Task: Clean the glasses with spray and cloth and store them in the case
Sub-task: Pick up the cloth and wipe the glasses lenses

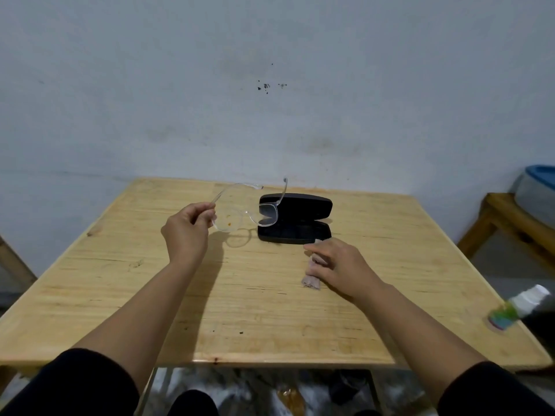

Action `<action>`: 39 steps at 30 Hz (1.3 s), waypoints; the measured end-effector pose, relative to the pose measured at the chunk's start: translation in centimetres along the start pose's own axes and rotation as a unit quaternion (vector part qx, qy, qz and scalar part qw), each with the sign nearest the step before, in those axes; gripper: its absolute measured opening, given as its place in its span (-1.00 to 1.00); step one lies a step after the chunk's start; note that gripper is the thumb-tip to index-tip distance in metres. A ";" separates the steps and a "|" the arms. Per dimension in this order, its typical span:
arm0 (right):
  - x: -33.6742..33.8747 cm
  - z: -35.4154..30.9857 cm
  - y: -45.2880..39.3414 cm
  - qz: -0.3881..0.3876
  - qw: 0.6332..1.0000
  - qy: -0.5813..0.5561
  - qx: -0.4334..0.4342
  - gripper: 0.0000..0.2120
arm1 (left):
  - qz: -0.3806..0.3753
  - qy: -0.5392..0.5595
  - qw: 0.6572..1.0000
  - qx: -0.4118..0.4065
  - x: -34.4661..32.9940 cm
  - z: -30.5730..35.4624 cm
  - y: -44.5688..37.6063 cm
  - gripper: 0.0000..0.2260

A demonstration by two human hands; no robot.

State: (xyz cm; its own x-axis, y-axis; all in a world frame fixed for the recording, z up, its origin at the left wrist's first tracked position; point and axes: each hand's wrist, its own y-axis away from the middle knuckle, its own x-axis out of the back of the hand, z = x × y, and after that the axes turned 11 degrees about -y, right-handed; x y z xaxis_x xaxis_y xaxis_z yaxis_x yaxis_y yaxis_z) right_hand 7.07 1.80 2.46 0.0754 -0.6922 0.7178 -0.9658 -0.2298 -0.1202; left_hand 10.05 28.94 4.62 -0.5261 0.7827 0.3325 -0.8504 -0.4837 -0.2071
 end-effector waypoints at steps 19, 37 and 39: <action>-2.1 -3.1 0.4 0.216 0.827 -0.488 -0.176 -0.85 | -0.041 0.026 0.999 -0.014 -1.2 1.2 3.1 -0.88; -2.3 -5.5 -0.8 0.371 0.769 -0.497 -0.156 -0.81 | -0.094 0.061 0.993 -0.049 -2.2 3.0 6.2 -0.78; -2.1 -5.8 -0.6 0.376 0.782 -0.477 -0.141 -0.79 | -0.092 0.067 0.992 -0.047 -2.2 3.1 6.2 -0.80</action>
State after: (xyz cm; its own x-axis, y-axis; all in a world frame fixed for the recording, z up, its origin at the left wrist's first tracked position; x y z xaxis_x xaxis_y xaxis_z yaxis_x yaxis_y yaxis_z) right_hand 6.10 7.31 5.01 -0.5186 -0.7861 -0.3363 -0.8327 0.5536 -0.0100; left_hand 5.95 23.03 5.51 -0.3512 0.9025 0.2492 -0.9250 -0.2932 -0.2415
